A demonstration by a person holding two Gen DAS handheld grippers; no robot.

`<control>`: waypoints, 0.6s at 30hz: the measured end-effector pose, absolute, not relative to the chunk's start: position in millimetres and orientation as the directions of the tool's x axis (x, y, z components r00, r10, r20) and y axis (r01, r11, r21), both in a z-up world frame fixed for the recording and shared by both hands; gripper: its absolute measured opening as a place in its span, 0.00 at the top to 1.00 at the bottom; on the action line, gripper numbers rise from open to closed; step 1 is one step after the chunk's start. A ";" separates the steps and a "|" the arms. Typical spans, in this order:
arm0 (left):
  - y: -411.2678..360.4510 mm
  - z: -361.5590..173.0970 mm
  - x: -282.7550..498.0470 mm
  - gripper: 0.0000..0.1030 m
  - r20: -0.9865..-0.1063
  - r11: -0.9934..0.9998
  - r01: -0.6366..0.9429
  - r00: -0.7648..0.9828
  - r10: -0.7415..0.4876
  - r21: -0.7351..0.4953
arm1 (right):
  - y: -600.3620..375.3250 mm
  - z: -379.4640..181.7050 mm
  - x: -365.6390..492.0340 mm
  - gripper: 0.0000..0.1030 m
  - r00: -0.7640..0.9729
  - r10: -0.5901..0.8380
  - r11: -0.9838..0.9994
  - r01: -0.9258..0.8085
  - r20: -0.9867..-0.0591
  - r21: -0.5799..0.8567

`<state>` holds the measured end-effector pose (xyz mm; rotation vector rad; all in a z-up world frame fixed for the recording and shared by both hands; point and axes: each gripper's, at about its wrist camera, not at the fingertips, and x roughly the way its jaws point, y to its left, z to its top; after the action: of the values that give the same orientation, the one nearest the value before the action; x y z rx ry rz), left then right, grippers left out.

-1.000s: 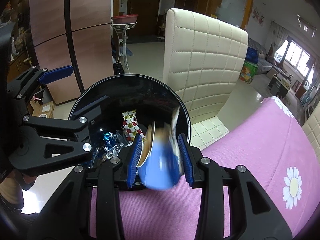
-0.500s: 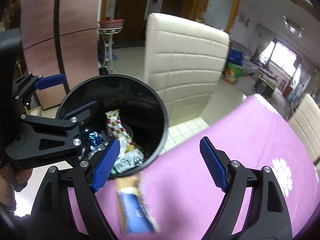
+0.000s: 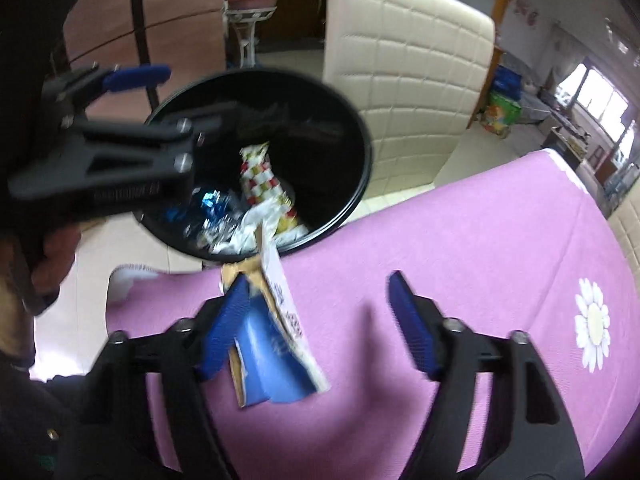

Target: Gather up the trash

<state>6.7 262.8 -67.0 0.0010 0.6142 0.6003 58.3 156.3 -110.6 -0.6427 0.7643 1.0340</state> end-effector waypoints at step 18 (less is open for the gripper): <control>270.3 -64.6 -3.2 0.16 -0.529 0.813 -0.556 0.645 0.551 0.170 | 183.4 -87.1 59.8 0.89 0.325 0.577 0.352 -0.927 -0.750 -0.131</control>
<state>-3.2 270.3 -64.6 -0.0088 0.5991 0.6304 59.8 183.4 -87.1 -0.6197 0.6688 1.0723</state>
